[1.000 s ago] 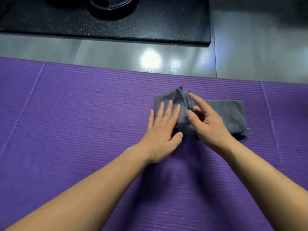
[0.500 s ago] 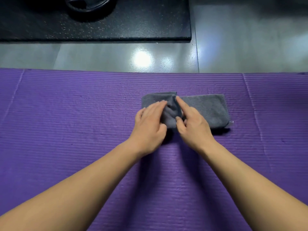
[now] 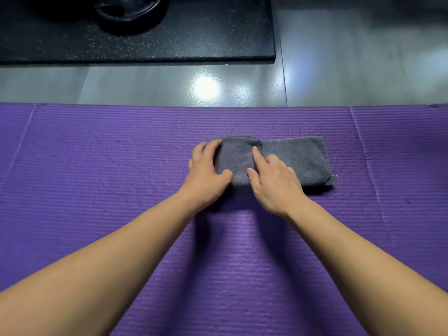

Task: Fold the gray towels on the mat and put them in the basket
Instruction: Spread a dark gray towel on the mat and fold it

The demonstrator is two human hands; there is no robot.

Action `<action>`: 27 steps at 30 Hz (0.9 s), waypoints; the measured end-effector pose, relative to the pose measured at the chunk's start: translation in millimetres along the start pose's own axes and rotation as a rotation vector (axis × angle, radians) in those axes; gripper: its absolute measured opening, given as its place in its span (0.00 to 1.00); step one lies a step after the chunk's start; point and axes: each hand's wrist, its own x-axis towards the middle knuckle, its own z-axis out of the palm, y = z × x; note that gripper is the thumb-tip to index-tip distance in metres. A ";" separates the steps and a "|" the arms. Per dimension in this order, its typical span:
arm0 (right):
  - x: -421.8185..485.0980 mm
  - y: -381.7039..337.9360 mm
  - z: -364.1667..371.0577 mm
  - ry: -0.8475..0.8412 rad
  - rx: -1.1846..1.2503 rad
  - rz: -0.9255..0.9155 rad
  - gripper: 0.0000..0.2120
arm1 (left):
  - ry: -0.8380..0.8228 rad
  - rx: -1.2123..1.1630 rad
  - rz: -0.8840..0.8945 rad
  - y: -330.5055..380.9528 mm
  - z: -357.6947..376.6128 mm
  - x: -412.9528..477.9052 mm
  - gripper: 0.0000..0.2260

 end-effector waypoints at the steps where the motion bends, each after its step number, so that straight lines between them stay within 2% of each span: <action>1: 0.8 -0.8 -0.7 -0.013 -0.009 0.011 0.29 | 0.055 -0.050 -0.019 -0.5 -0.5 1.5 0.36; 4: 0.4 -2.5 1.1 -0.015 -0.004 0.026 0.29 | 0.108 -0.190 -0.201 0.8 -0.1 3.5 0.35; 7: 0.0 -6.9 0.2 -0.011 0.096 0.072 0.30 | 0.049 -0.372 -0.314 0.9 4.0 -0.4 0.18; 9: 0.3 -10.2 -2.2 0.020 0.078 0.091 0.30 | 0.009 -0.484 -0.324 1.4 3.9 -4.9 0.13; 11: -1.3 -12.8 -5.5 0.094 -0.075 0.066 0.28 | -0.006 -0.536 -0.326 0.7 3.8 -9.4 0.15; 14: -8.7 -19.2 -10.4 0.149 -0.176 0.003 0.23 | 0.024 -0.520 -0.311 0.0 7.2 -22.0 0.25; 17: -19.1 -25.7 -13.5 0.088 -0.126 -0.034 0.22 | 0.076 -0.496 -0.261 -0.8 8.5 -39.8 0.22; 20: -25.5 -25.5 -14.2 -0.002 0.179 -0.014 0.26 | 0.088 -0.571 -0.192 -1.6 5.8 -49.4 0.19; 23: -28.0 -20.4 -17.4 -0.045 0.760 -0.008 0.32 | 0.034 -0.624 -0.030 13.2 4.1 -58.5 0.10; 25: -27.9 -11.1 -20.5 -0.105 1.144 -0.062 0.30 | -0.003 -0.594 0.077 30.7 4.7 -66.1 0.13; 27: -28.3 5.7 -21.5 -0.118 1.348 -0.057 0.30 | -0.063 -0.507 0.171 41.8 10.0 -69.7 0.19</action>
